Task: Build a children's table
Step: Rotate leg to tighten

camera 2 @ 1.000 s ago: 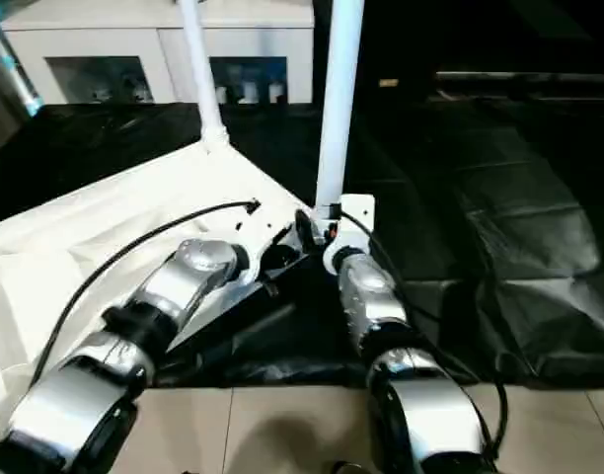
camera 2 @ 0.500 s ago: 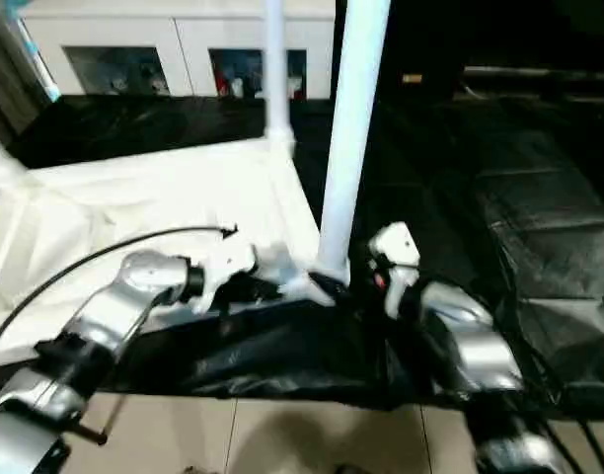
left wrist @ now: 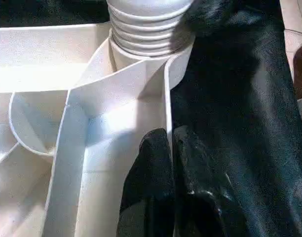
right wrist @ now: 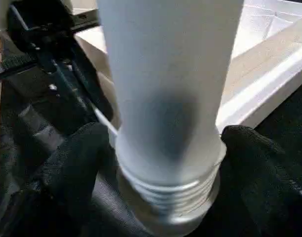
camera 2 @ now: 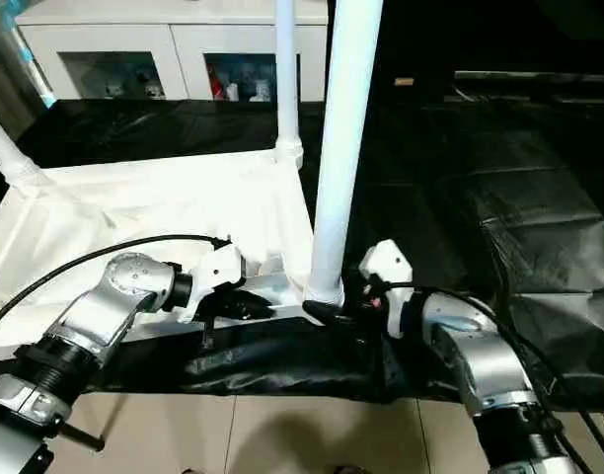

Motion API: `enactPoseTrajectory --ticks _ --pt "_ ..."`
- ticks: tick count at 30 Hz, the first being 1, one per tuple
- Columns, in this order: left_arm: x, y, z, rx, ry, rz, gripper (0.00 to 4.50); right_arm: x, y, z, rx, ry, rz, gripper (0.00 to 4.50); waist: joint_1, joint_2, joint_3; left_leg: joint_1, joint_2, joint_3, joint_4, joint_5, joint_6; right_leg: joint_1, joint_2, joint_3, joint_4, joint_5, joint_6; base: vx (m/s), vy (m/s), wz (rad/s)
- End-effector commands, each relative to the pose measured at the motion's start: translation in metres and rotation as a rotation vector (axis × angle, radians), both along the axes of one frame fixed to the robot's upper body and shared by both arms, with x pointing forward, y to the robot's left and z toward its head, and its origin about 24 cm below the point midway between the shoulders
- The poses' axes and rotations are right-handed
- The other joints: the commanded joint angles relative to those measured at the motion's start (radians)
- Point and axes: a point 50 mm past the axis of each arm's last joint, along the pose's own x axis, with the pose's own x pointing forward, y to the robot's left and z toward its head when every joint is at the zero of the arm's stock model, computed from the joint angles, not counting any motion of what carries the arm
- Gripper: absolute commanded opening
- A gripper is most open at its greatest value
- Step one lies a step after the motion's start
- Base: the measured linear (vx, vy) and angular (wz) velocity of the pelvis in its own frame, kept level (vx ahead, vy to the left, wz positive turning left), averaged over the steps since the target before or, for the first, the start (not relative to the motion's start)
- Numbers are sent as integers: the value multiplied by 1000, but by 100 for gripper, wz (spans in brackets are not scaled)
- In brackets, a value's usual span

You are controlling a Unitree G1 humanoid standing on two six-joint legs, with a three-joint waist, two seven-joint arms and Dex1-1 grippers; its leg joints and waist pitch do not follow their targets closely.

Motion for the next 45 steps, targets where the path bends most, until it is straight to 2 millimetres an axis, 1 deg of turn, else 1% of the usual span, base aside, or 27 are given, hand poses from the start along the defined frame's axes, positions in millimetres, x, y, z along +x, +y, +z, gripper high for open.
enactPoseTrajectory --ticks 1,5,6,7,10,13,16,17,19,20,22,23,24,25,26,27,28,30,32,33,34,37,39,40,42,44,45 --pt "-3 0 -1 23 3 -31 0 3 1 2 -11 -12 2 402 2 -14 -76 3 8 7 -60 -145 78 67 -31 29 -55 -208 -214 0 0 0" --pt "-3 0 -1 23 3 -31 0 3 1 2 -11 -12 2 402 1 -13 -80 0 8 6 -55 -108 96 73 -30 28 -44 -139 -235 0 0 0" --pt "-3 0 -1 23 3 -31 0 3 1 2 -11 -12 2 390 1 -13 -80 0 8 6 -55 -107 98 72 -30 28 -44 -135 -238 0 0 0" --pt "-3 -1 -1 23 3 -30 0 5 3 1 -12 -13 -7 368 1 -15 -79 1 8 6 -55 -111 101 72 -31 28 -44 -137 -241 0 0 0" --pt "-3 -1 -1 25 3 -19 0 8 10 -1 -7 -13 -10 348 1 -14 -75 3 9 7 -56 -143 90 69 -32 28 -49 -191 -236 0 0 0" --pt "-1 1 -2 30 1 5 0 8 11 -2 -6 -8 -22 319 1 -14 -76 5 9 7 -57 -141 82 69 -31 30 -49 -193 -230 0 0 0" --pt "6 2 -3 39 -7 98 0 10 10 -7 12 1 -101 302 -1 -16 -74 4 8 7 -57 -141 80 70 -31 29 -48 -192 -230 0 0 0" --pt "13 -1 -2 22 -19 172 0 13 12 -12 40 13 -185 285 -2 -15 -67 8 8 8 -61 -181 68 65 -31 28 -59 -269 -214 0 0 0" --pt "17 -3 -2 20 -27 206 0 14 14 -16 50 18 -226 282 -2 -17 -70 10 6 5 -62 -197 48 67 -35 28 -65 -331 -190 0 0 0" --pt "21 -5 -1 25 -42 244 0 15 16 -20 54 26 -277 280 -3 -17 -71 9 5 5 -62 -183 44 65 -33 29 -65 -318 -184 0 0 0" --pt "32 -11 0 34 -73 353 0 18 24 -31 62 52 -390 276 -5 -15 -69 13 3 7 -62 -201 37 60 -31 28 -69 -326 -180 0 0 0" --pt "38 -15 2 32 -86 423 0 21 28 -36 56 63 -451 276 -7 -15 -69 11 1 6 -65 -215 31 61 -29 26 -71 -341 -176 0 0 0" --pt "38 -15 2 32 -86 423 0 21 28 -36 56 63 -451 276 -9 -16 -67 10 0 5 -66 -224 26 62 -29 25 -72 -357 -171 0 0 0" --pt "48 -23 4 23 -102 554 0 27 37 -44 42 88 -577 275 -7 -15 -69 11 -1 4 -66 -230 24 63 -30 25 -74 -372 -162 0 0 0" --pt "49 -24 5 22 -104 576 0 28 39 -45 39 93 -600 275 -12 -13 -66 13 -3 6 -65 -247 16 56 -29 25 -78 -396 -159 0 0 0" --pt "51 -28 5 16 -108 603 0 31 43 -48 37 109 -643 275 -13 -14 -66 15 -4 3 -66 -257 14 58 -29 22 -81 -417 -155 0 0 0" --pt "51 -34 6 11 -109 607 0 34 49 -49 40 121 -670 275 -13 -13 -66 10 -6 1 -67 -259 15 62 -30 21 -82 -432 -142 0 0 0" --pt "51 -44 7 1 -114 583 0 38 60 -48 61 136 -691 275 -14 -14 -66 8 -7 0 -68 -268 21 61 -30 19 -88 -450 -129 0 0 0" --pt "49 -51 7 -3 -129 535 0 42 70 -43 94 129 -662 275 -14 -15 -68 8 -7 0 -67 -266 32 61 -32 19 -89 -437 -129 0 0 0" --pt "49 -51 7 -3 -129 535 0 42 70 -43 94 129 -662 275 -14 -15 -68 8 -6 -1 -67 -266 35 61 -31 18 -89 -430 -131 0 0 0" --pt "48 -52 7 -2 -134 518 0 43 73 -41 112 122 -644 330 -14 -14 -69 5 -5 -1 -68 -260 40 63 -30 18 -86 -411 -135 0 0 0" --pt "45 -50 5 -3 -135 465 0 45 75 -32 151 91 -582 354 -15 -16 -68 0 -5 -2 -69 -259 47 67 -30 17 -82 -390 -143 0 0 0" --pt "43 -46 4 -3 -135 424 0 47 71 -27 153 64 -544 379 -20 -15 -67 -5 -4 -5 -72 -259 49 71 -31 15 -80 -391 -143 0 0 0" --pt "42 -43 3 -1 -127 406 0 47 67 -24 152 53 -513 388 -25 -17 -70 -5 -2 -6 -70 -249 51 71 -33 17 -79 -368 -151 0 0 0" --pt "38 -38 1 -6 -123 345 0 46 59 -19 135 28 -446 388 -28 -18 -70 -6 -2 -6 -68 -241 59 74 -31 17 -75 -341 -166 0 0 0" --pt "33 -32 0 -4 -105 294 0 42 50 -15 101 3 -364 388 -27 -17 -72 -6 1 -3 -65 -209 77 75 -33 20 -68 -277 -195 0 0 0" --pt "29 -29 0 -14 -86 251 0 38 44 -12 81 -10 -287 388 -26 -18 -73 -7 1 -3 -63 -199 82 78 -33 20 -66 -264 -200 0 0 0"
